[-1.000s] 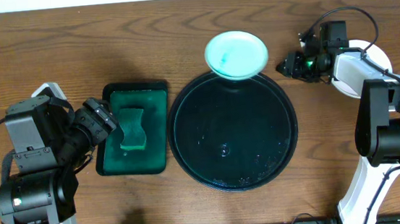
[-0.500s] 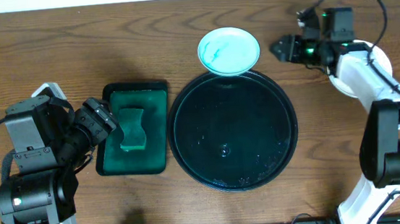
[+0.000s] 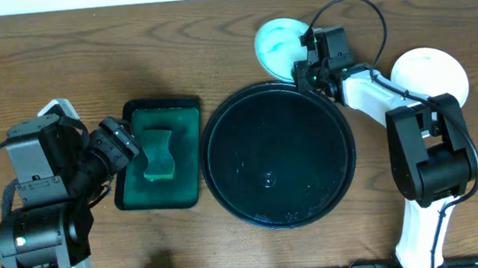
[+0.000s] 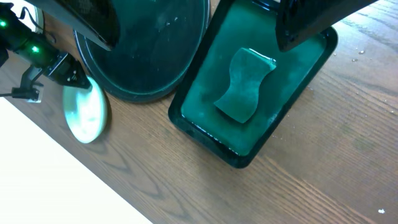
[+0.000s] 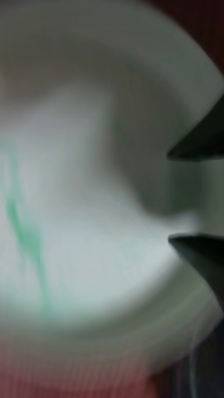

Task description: Clean dirty plates on tray and stack at the side

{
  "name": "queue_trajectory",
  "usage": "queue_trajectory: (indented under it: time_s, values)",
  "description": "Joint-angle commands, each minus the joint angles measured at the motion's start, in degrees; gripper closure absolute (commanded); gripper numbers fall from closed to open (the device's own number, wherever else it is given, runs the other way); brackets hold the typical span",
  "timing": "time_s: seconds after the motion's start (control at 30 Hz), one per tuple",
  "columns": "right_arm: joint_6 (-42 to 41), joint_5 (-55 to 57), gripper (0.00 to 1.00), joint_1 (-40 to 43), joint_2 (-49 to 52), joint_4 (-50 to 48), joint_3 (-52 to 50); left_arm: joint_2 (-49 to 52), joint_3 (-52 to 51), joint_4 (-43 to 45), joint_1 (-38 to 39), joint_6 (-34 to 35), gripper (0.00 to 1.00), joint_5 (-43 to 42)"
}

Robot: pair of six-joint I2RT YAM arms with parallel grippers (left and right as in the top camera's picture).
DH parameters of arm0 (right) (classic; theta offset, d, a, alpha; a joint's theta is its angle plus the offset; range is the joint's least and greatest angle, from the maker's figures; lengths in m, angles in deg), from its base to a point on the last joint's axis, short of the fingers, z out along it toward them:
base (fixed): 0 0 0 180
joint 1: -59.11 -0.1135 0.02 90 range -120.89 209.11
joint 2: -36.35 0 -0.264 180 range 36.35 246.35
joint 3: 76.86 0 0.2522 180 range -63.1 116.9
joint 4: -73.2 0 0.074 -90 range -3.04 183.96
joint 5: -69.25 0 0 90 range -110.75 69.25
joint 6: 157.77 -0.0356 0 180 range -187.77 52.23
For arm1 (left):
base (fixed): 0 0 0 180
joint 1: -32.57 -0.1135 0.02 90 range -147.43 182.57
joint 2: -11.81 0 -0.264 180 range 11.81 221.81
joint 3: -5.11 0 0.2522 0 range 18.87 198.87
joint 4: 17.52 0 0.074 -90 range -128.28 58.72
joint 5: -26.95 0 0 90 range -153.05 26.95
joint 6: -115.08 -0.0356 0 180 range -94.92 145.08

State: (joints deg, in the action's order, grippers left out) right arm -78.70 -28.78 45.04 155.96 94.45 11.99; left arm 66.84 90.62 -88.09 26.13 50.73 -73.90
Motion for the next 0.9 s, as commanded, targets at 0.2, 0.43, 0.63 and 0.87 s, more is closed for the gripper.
queue_trajectory:
  time_s: [0.2,0.43,0.63,0.87]
  values:
    - [0.31,1.53,0.66,0.44,-2.32,5.18,-0.2,0.02,0.7,-0.15,-0.28,-0.13,0.2,-0.52]
    - [-9.11,-4.07,0.52,7.1,-8.66,5.75,-0.2,0.02,0.7,-0.15,-0.28,-0.13,0.19,-0.52]
    - [-9.84,-5.11,0.45,14.56,-9.44,9.4,-0.2,0.02,0.7,-0.15,-0.31,-0.13,0.19,-0.5]
    - [-9.84,-8.61,0.44,13.68,-3.54,8.61,-0.2,0.02,0.7,-0.15,-0.28,-0.13,0.2,-0.52]
